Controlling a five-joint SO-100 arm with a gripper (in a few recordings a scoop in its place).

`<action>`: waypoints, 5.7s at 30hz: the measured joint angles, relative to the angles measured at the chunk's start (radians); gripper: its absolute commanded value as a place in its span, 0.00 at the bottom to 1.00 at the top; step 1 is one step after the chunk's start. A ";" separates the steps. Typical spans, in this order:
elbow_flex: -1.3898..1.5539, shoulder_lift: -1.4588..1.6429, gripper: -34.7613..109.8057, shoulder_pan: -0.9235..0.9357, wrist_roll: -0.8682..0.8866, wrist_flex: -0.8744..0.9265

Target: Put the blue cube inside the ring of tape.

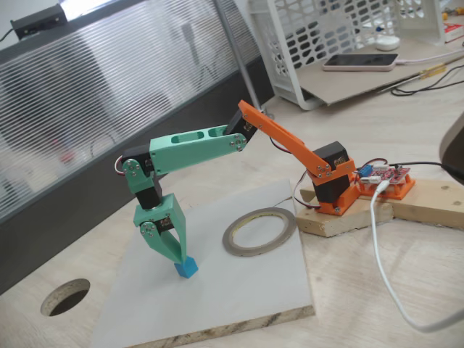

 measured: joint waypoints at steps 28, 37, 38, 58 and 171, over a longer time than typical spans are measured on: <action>-0.006 0.000 0.43 0.000 0.008 0.002; -0.006 0.000 0.67 0.000 0.008 0.002; -0.006 0.000 0.68 0.000 0.008 0.002; -0.006 0.000 0.70 0.000 0.008 0.167; -0.012 -0.086 0.45 0.000 0.008 0.172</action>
